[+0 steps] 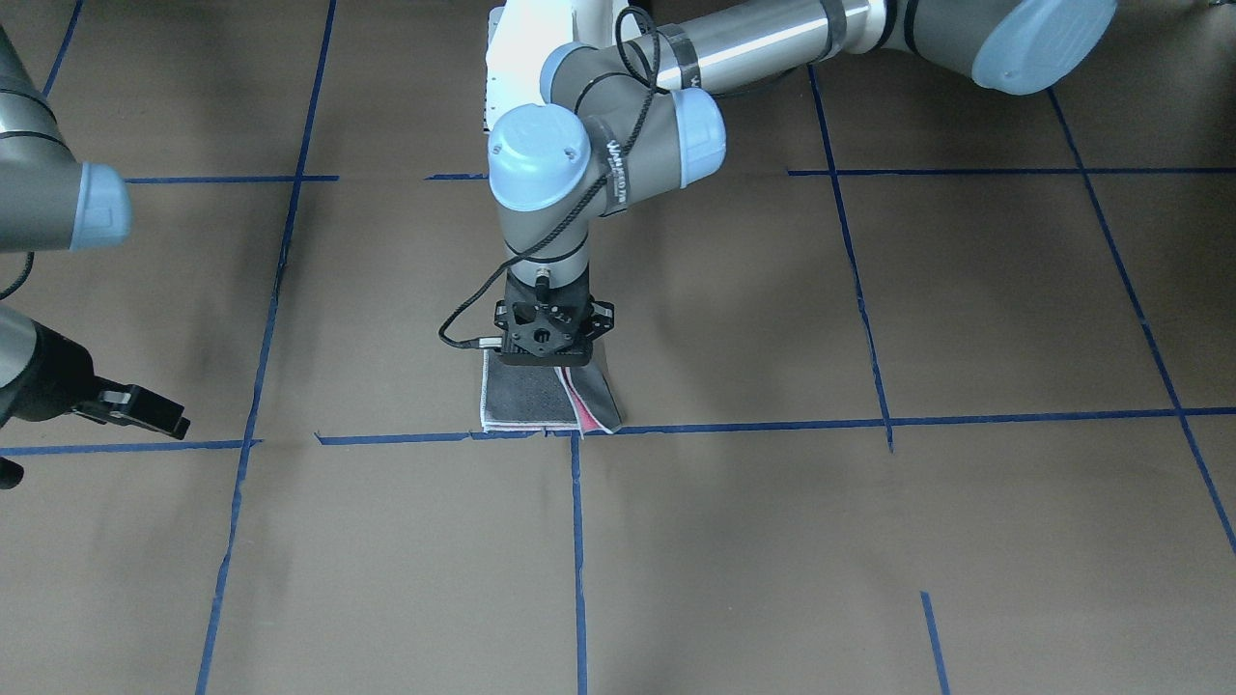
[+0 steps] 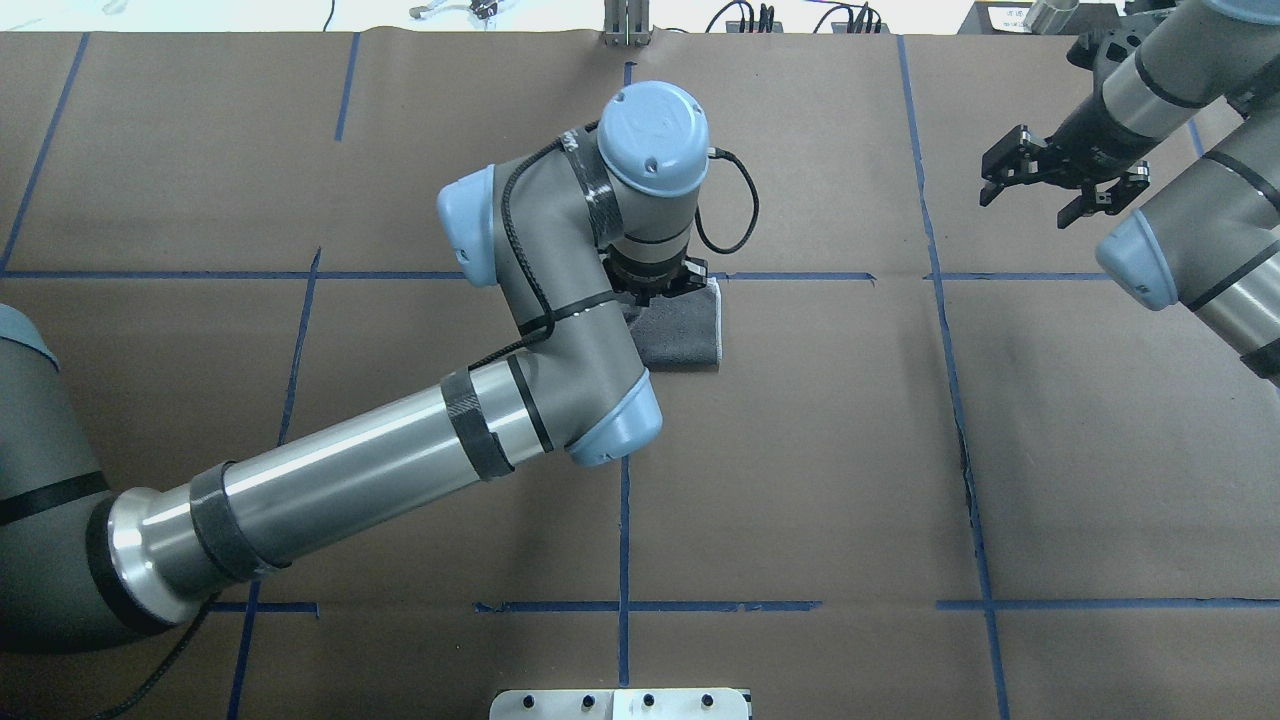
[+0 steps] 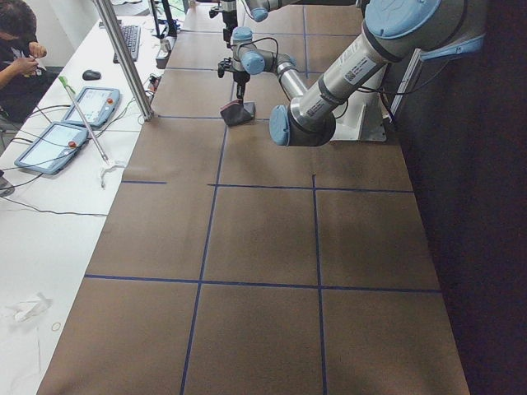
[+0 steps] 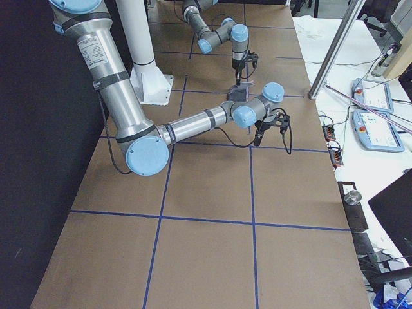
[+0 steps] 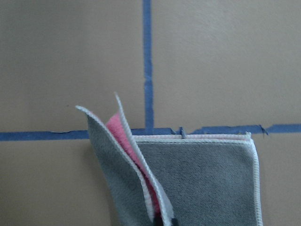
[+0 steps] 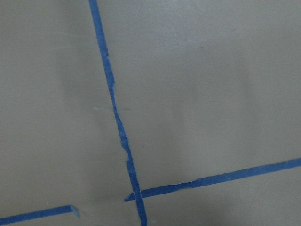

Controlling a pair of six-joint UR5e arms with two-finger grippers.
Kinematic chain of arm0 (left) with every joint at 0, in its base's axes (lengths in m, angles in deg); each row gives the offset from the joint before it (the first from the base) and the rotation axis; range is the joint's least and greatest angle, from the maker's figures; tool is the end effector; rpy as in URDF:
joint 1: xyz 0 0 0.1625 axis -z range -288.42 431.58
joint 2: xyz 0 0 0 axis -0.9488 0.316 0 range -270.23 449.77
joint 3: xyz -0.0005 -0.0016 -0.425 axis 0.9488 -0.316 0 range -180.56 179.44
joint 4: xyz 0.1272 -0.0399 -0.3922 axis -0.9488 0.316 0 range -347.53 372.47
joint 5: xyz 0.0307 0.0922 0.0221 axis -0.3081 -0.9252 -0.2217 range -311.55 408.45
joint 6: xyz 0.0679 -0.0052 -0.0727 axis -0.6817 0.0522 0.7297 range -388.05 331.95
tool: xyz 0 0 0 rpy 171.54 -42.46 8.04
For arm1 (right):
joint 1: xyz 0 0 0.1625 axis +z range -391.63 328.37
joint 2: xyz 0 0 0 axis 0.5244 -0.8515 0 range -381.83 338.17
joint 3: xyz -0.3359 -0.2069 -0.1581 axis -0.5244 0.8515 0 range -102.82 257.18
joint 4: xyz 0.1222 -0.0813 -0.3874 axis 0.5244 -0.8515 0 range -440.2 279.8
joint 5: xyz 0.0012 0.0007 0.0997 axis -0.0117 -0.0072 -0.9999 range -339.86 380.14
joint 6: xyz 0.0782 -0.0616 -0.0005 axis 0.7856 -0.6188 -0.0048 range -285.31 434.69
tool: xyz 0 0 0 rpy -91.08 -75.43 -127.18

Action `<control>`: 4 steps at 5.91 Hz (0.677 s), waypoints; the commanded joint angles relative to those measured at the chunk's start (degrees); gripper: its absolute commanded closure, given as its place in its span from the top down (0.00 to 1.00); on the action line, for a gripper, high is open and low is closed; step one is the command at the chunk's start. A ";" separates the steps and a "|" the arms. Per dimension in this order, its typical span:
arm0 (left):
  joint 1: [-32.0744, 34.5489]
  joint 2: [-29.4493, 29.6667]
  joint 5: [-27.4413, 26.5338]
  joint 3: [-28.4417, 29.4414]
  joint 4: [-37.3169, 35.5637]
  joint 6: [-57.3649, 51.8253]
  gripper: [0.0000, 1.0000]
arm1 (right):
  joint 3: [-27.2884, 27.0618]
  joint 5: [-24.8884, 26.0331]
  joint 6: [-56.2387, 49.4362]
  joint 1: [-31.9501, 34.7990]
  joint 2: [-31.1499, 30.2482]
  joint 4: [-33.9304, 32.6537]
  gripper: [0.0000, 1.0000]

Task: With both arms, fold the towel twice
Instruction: 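Lift the strip end with the left gripper and fold it over the other half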

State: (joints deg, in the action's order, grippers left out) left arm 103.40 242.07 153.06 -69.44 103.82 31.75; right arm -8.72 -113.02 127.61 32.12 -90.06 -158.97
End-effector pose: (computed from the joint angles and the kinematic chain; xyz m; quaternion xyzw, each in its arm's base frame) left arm 0.6313 -0.5191 0.1056 0.0837 0.3693 0.0331 0.9249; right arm -0.2307 -0.6152 0.4535 -0.0482 -0.4224 0.1183 0.8974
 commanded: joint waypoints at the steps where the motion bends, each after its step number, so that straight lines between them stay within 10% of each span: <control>1: -3.94 2.12 -6.06 2.60 0.06 -6.76 0.00 | 0.12 -0.60 -1.85 1.63 -1.20 -0.06 1.00; 4: -5.01 5.29 -7.67 7.52 0.93 -6.97 0.00 | 0.12 -0.69 -2.30 1.99 -2.00 0.02 1.00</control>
State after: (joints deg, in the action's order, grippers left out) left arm 98.63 246.58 145.78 -63.10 104.54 24.82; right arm -8.61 -113.69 125.32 34.07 -91.92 -158.97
